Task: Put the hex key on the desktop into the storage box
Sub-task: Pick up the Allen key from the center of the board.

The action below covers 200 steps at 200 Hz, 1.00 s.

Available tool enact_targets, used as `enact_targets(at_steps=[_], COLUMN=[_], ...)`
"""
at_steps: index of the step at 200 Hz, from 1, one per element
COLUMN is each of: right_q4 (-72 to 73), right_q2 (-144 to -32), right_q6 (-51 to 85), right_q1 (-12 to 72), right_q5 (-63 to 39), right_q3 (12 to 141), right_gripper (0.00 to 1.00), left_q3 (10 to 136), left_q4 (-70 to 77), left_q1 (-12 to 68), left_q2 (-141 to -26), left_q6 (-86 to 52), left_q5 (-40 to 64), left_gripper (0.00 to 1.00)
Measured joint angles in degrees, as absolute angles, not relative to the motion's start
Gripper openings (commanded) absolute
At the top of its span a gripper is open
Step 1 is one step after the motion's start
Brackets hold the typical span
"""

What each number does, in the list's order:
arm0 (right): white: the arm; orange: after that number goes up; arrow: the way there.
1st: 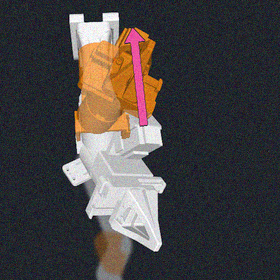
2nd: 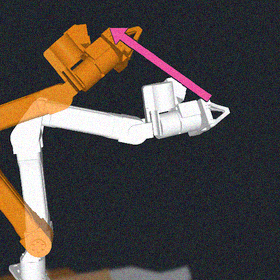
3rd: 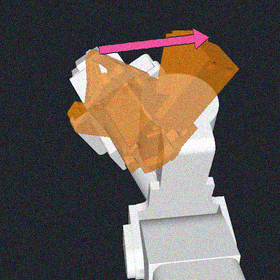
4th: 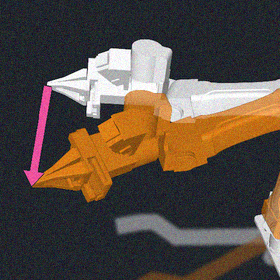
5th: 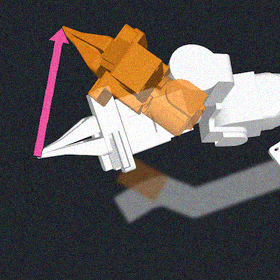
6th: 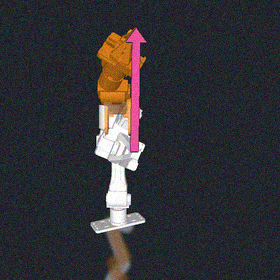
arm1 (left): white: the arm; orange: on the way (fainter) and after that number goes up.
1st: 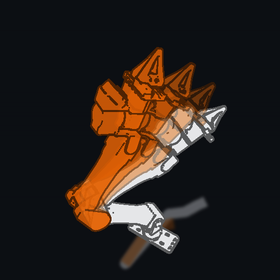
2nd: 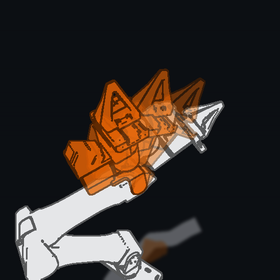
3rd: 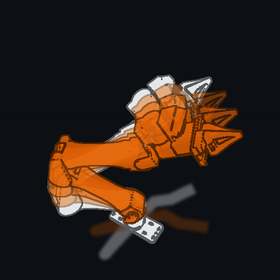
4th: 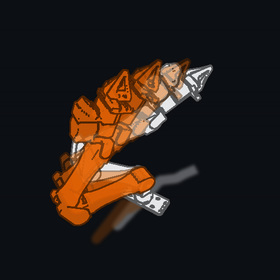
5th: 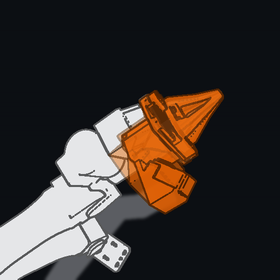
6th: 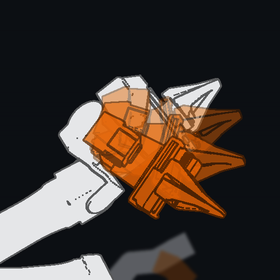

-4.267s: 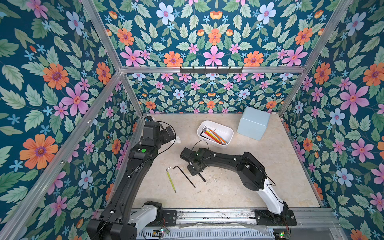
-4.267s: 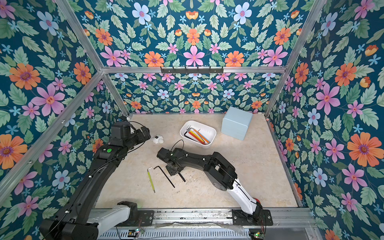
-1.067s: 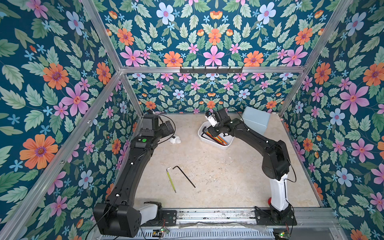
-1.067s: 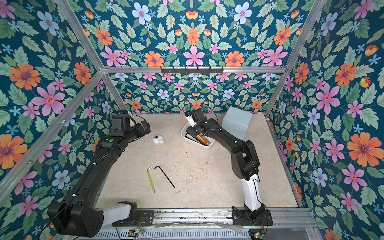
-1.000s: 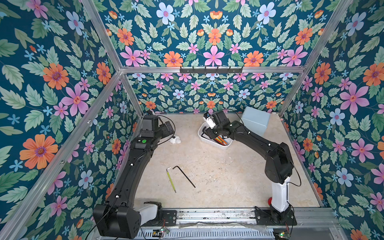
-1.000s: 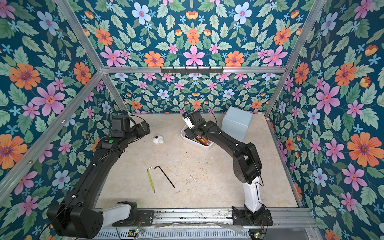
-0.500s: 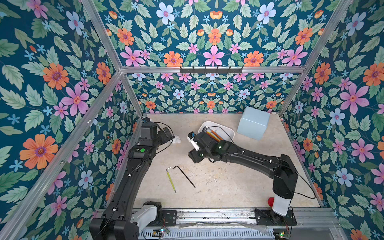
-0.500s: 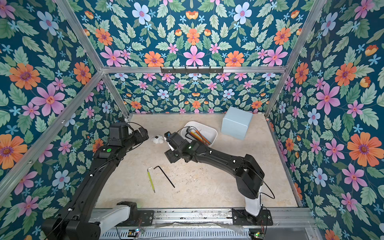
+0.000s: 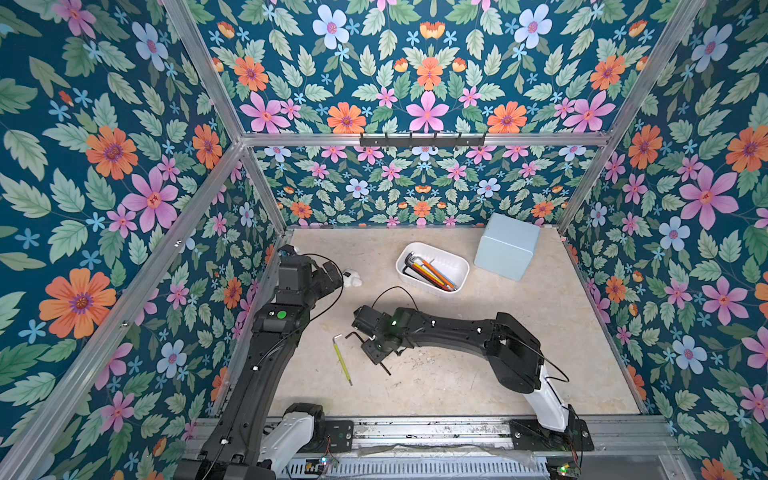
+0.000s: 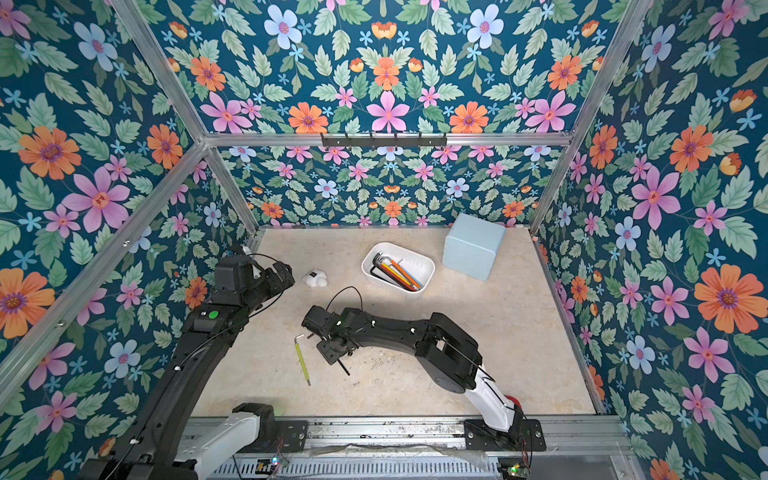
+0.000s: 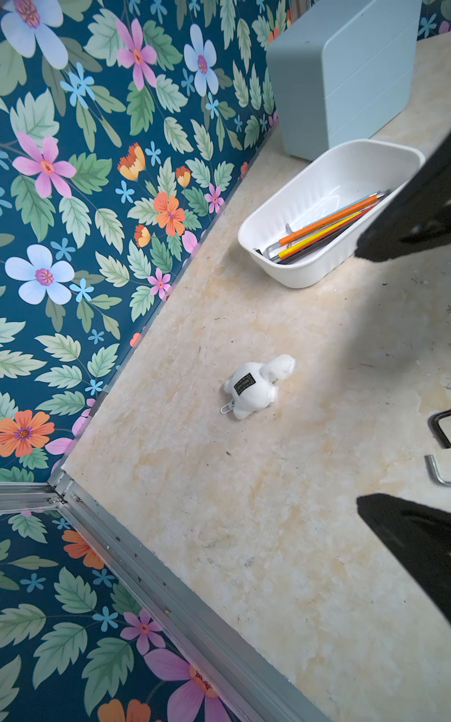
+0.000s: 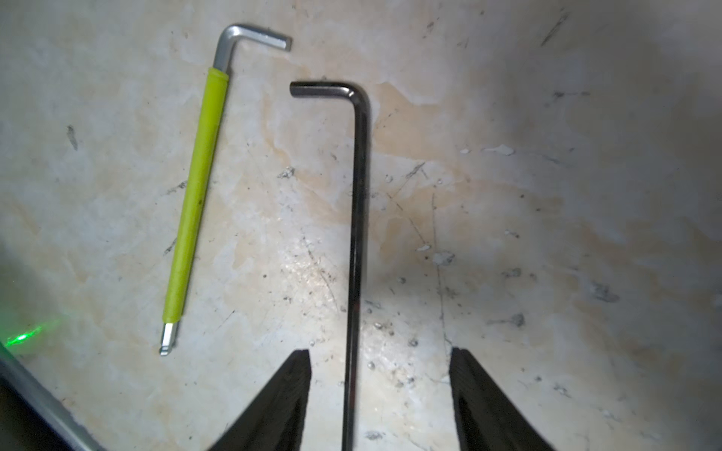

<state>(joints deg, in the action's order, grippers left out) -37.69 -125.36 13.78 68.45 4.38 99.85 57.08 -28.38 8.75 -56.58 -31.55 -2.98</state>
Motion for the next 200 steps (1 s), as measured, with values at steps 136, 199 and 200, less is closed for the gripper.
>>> enact_targets(at_steps=[136,199,200], right_q4=[-44.66,-45.19,-45.21], right_q2=[-135.79,-136.11,-136.11], right_q6=[13.85,14.41,14.41], right_q1=[69.82,69.91,69.91], right_q5=[6.20,6.63,6.63], right_q3=[111.70,111.96,111.96], right_gripper=[0.17,0.00,0.00], left_q3=[55.66,56.69,56.71], left_q4=[-31.77,-31.77,-31.77], left_q1=[8.75,8.75,8.75], left_q2=[-53.01,-53.95,-53.98], left_q6=[-31.46,-31.03,-31.03], left_q5=[-5.17,-5.96,-5.96], left_gripper=[0.99,0.99,0.99])
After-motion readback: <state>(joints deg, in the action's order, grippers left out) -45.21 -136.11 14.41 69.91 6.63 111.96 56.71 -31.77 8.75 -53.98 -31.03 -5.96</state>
